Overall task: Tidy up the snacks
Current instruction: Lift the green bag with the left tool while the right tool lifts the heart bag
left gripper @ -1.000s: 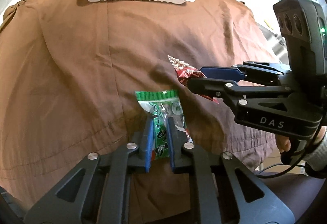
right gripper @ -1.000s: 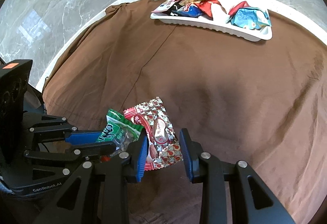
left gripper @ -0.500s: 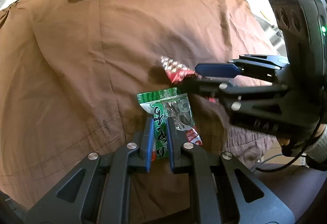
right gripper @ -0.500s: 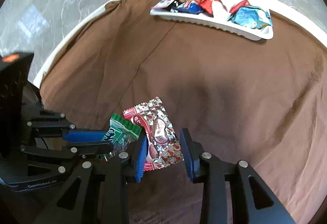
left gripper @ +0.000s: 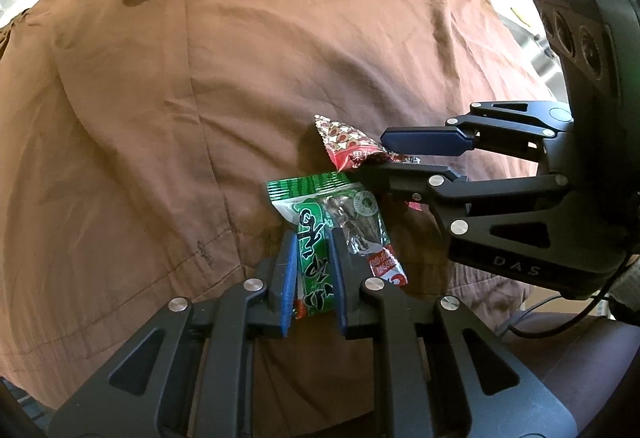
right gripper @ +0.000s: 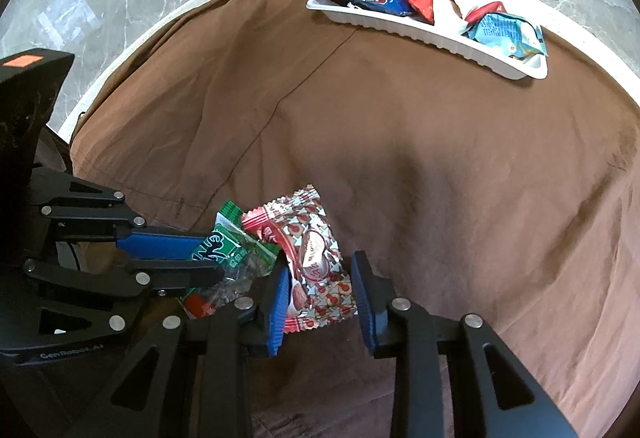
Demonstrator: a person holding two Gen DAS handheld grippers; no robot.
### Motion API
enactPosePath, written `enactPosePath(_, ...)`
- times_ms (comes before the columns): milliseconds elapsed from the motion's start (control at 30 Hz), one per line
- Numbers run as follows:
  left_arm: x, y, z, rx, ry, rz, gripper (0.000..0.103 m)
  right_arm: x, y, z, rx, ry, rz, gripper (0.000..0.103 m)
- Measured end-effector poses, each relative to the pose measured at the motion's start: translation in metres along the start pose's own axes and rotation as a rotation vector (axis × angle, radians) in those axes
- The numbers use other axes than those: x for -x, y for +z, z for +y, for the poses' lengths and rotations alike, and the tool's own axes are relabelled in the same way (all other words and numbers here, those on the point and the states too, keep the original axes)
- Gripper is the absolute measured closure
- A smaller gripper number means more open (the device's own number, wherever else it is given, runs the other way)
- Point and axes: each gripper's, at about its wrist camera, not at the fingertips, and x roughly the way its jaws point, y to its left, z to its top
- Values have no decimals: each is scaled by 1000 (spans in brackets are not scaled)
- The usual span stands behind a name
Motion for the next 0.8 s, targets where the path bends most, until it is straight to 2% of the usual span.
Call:
enactPosePath(200, -3, 1, 2, 4, -45, -3, 89, 6, -4, -2, -24, 25, -9, 76)
enactPosePath(267, -2, 1, 1, 6, -51, -9, 91, 9, -4, -7, -46, 39, -16, 81)
enactPosePath(333, 0, 1, 2, 9, -64, -19, 93, 12, -3, -11, -68, 54, -20, 82)
enactPosePath(600, 13, 8, 10, 33, -107, -46, 94, 29, 2, -31, -166, 104, -59, 82)
enactPosePath(733, 10, 9, 10, 20, -94, -27, 94, 32, 5, -38, -197, 121, -66, 82)
enactPosePath(800, 8, 6, 12, 19, -81, -8, 94, 33, 4, -37, -187, 103, -66, 82)
